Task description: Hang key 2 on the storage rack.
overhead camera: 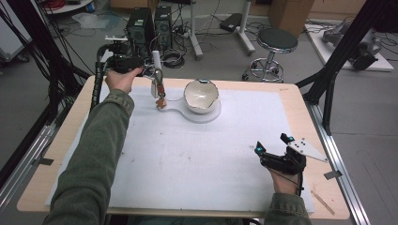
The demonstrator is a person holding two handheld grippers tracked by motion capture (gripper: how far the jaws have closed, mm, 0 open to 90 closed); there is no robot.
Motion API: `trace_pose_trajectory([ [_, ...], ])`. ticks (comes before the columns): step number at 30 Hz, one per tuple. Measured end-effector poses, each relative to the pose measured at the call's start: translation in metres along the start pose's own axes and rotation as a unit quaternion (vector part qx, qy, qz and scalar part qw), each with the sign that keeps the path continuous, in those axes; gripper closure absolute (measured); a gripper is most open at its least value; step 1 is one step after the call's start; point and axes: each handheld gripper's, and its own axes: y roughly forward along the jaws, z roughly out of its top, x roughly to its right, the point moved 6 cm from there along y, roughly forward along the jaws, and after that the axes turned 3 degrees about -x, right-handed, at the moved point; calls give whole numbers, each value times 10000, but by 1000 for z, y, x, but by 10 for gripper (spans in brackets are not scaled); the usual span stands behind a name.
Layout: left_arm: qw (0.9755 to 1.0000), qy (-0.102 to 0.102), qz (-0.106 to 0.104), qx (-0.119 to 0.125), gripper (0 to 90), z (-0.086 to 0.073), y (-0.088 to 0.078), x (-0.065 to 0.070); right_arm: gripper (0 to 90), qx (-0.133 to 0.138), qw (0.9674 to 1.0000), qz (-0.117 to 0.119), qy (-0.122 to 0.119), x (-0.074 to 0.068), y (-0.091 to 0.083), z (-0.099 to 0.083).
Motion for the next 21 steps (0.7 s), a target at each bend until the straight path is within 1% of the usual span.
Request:
trace_pose_trajectory([
  [3, 9999, -142, -77, 39, 509, -4, -5, -7, 9, -12, 10000, 9, 1, -1, 1, 0],
  [5, 9996, -235, -155, 56, 490, -7, -8, -11, 9, -21, 10000, 16, 14, -1, 1, 0],
  [8, 9990, -323, -296, -16, 437, -11, -11, -17, 9, -23, 10000, 22, -1, -1, 1, 0],
  [10, 9990, -310, -319, -22, 403, -14, -14, -19, 9, -21, 10000, 28, -8, -1, 1, 0],
  [12, 9989, -276, -384, 31, 394, -16, -17, -19, 9, -23, 10000, 32, 15, -1, 1, 0],
  [13, 9990, -248, -371, 60, 392, -17, -19, -20, 9, -21, 10000, 28, -8, 0, 1, 0],
  [16, 9993, -169, -320, 52, 345, -20, -23, -21, 9, -35, 10000, 26, 29, -1, 1, -1],
  [21, 9998, -15, -196, -55, 229, -28, -29, -23, 9, -32, 10000, 32, 2, -1, 1, -1],
])
